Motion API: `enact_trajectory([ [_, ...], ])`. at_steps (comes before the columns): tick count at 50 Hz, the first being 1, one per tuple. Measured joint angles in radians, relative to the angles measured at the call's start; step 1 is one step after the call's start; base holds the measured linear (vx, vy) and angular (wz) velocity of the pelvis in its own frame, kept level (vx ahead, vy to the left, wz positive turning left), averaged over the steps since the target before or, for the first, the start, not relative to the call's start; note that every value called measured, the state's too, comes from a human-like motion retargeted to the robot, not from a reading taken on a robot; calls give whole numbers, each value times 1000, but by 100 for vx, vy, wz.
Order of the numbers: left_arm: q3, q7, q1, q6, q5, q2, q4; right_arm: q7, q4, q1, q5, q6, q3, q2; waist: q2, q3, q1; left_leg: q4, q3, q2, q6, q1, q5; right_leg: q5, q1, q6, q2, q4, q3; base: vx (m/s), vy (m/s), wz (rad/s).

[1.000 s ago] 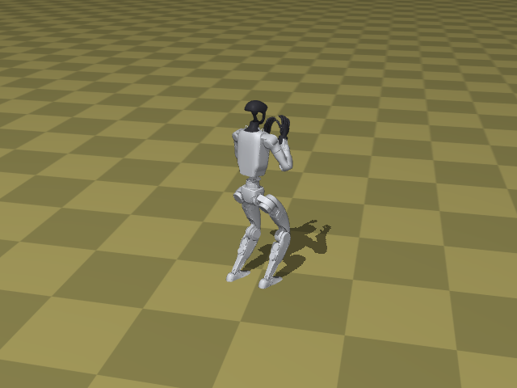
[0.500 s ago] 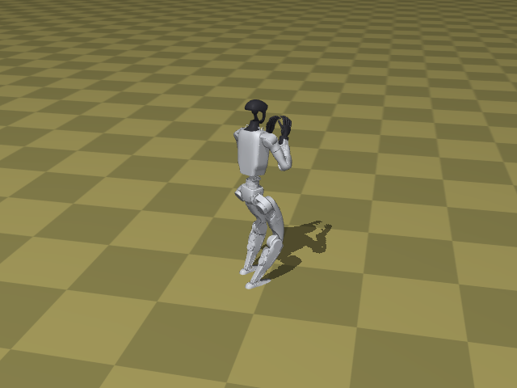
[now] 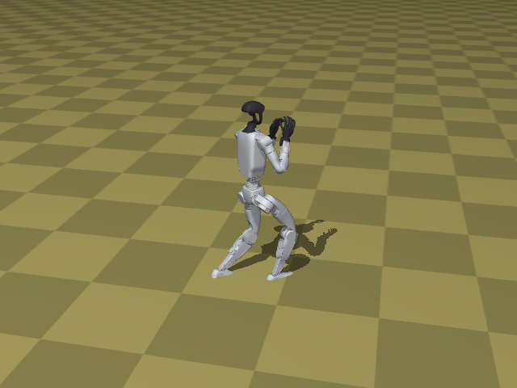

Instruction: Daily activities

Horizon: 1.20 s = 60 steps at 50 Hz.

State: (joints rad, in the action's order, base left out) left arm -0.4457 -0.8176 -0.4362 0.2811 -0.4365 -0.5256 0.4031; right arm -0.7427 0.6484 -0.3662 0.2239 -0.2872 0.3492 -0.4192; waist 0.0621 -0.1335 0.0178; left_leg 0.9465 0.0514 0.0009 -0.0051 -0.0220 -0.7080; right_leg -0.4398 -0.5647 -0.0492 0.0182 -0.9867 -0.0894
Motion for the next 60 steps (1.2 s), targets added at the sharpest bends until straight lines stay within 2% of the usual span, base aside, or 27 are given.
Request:
enact_trajectory([
  [2, -7, 16, -2, 5, 38, 18, -26, 23, -21, 7, -1, -5, 17, 15, 7, -1, -7, -44, -32, -6, 11, -39, 20, 71, -21, -21, 23, 56, -16, -49, 21, -38],
  [4, -18, 29, 9, 14, 70, 33, -40, 50, -32, 19, -2, -8, 40, 23, 8, -5, -15, -66, -64, -4, 22, -87, 28, 64, -45, -11, 47, 77, -32, -49, 19, -46],
  [7, -34, 48, 35, 27, 102, 47, -40, 96, -41, 42, -3, -11, 78, 27, 10, -24, -22, -65, -100, -9, 43, -151, 2, -29, -77, 24, 81, -3, -34, -46, 15, -38],
  [10, -41, 66, 58, 38, 123, 50, -20, 142, -54, 58, -6, -7, 105, 23, 23, -33, -21, -74, -123, -36, 66, -205, -9, -135, -88, 77, 129, -182, -37, -37, 10, -22],
  [12, -37, 71, 70, 44, 126, 44, 8, 158, -63, 63, -11, -8, 112, 15, 45, -26, -11, -104, -133, -72, 74, -232, 18, -187, -74, 98, 157, -292, -25, -31, 6, 3],
  [15, -20, 64, 81, 58, 119, 25, 58, 153, -73, 62, -20, -14, 100, -7, 93, 1, 16, -207, -142, -142, 83, -250, 104, -218, -28, 95, 191, -387, 9, -27, 4, 18],
  [18, -5, 43, 84, 82, 111, 14, 84, 125, -77, 58, -26, -23, 78, -33, 121, 24, 33, -305, -148, -175, 75, -249, 195, -198, 49, 60, 187, -341, 31, -24, 1, 12],
  [21, 1, 24, 77, 103, 109, 4, 97, 95, -79, 48, -36, -31, 57, -54, 134, 43, 40, -384, -155, -183, 60, -242, 272, -168, 121, 20, 165, -199, 42, -24, -1, 2],
  [26, -21, 22, 52, 117, 111, -5, 108, 69, -78, 18, -39, -39, 44, -59, 124, 49, 27, -372, -166, -159, 40, -283, 322, -159, 186, 3, 134, 8, 28, -27, -4, -9],
  [30, -62, 42, 15, 114, 102, 14, 113, 84, -52, -18, -27, -41, 67, -45, 97, 27, -1, -243, -152, -130, 23, -369, 298, -168, 175, 13, 119, 34, -6, -32, -5, -1],
  [35, -95, 56, -16, 124, 85, 78, 116, 114, -14, -56, -14, -39, 99, -16, 72, -19, -33, 0, -118, -93, 53, -454, 83, -228, 116, 24, 120, -57, -51, -32, -4, 8],
  [39, -49, 56, -3, 127, 144, 97, 123, 119, 14, -38, -58, -32, 86, -40, 17, -15, -64, 172, -120, -4, 50, -397, 33, -129, 96, 30, 56, -7, -69, -25, -1, -53],
  [45, 51, -8, 61, 92, 181, 3, 191, 75, 58, 16, -84, -34, 44, -130, -16, 26, -60, 215, -58, 35, 0, -184, 129, 57, 47, 8, -24, 33, -61, -25, 3, -63],
  [47, 89, -26, 72, 79, 185, -39, 209, 59, 63, 22, -78, -30, 30, -159, -13, 25, -52, 161, -34, 14, -8, -118, 114, 76, 16, 5, -25, -10, -52, -27, 5, -42],
  [49, 119, -30, 80, 66, 187, -76, 216, 49, 59, 34, -64, -23, 15, -174, 0, 16, -45, 104, -21, -15, 1, -66, 50, 72, -21, 1, -10, -72, -46, -28, 6, -29],
  [53, 150, 29, 103, 42, 172, -115, 177, 73, 3, 86, -58, -8, -6, -139, 65, -30, -40, -12, -30, -92, 64, 2, -118, 39, -75, -13, 67, -183, -24, -30, 8, -9],
  [56, 156, 106, 145, 31, 156, -113, 99, 118, -84, 147, -108, -11, -15, -67, 128, -65, -35, -101, -51, -154, 107, 34, -132, 65, -92, -39, 130, -207, 4, -31, 9, -4],
  [60, 176, 213, 235, 22, 165, -101, 2, 174, -238, 234, -224, -11, -31, 1, 143, -82, -20, -185, -82, -157, 122, 47, -96, 178, -104, -66, 134, -179, -2, -27, 10, -39],
])
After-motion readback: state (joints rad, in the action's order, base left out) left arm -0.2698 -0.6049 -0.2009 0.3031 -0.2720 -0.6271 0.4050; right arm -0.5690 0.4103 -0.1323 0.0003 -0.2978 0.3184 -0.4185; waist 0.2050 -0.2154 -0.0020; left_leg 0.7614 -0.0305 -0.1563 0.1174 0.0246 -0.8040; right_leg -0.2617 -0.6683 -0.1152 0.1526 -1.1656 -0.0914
